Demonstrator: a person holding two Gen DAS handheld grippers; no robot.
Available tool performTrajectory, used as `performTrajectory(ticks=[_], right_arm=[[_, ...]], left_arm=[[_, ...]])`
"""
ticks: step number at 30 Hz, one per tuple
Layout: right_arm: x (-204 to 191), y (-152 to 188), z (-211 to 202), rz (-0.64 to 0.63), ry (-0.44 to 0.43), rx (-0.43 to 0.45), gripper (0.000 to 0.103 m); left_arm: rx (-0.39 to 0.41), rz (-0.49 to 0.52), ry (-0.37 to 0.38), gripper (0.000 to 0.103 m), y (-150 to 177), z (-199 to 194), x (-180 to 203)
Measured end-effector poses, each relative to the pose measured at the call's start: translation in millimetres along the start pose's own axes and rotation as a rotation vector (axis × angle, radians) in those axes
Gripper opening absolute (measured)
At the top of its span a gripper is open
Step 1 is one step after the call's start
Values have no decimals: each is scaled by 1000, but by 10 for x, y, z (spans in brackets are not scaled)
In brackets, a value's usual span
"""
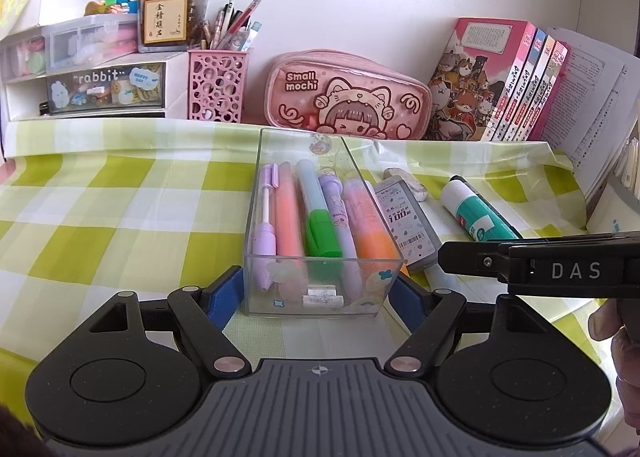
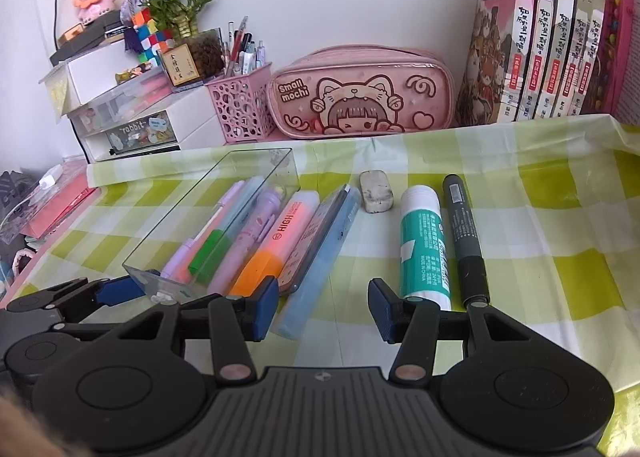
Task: Organize stationery
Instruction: 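Move the right tool back toward the light blue pen, then grasp the light blue pen with the right tool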
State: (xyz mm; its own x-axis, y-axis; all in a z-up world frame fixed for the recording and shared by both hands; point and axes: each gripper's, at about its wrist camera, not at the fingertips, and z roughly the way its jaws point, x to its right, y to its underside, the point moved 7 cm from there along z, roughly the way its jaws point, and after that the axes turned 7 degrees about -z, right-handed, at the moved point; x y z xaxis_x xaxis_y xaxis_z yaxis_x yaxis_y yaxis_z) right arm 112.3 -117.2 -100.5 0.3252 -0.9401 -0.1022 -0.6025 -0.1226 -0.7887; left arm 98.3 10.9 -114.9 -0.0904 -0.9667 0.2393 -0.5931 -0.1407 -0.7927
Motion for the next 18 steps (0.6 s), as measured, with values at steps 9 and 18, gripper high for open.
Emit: performTrajectory(ticks=[9,18], right_arm=[[-41,102,-58,-146,-58,10,70],[-114,163,-3,-235,-14,10,69]], left_arm=[[3,-12,9,77,-5,-5,-8],[3,-11,-2,76,-7,3,-4]])
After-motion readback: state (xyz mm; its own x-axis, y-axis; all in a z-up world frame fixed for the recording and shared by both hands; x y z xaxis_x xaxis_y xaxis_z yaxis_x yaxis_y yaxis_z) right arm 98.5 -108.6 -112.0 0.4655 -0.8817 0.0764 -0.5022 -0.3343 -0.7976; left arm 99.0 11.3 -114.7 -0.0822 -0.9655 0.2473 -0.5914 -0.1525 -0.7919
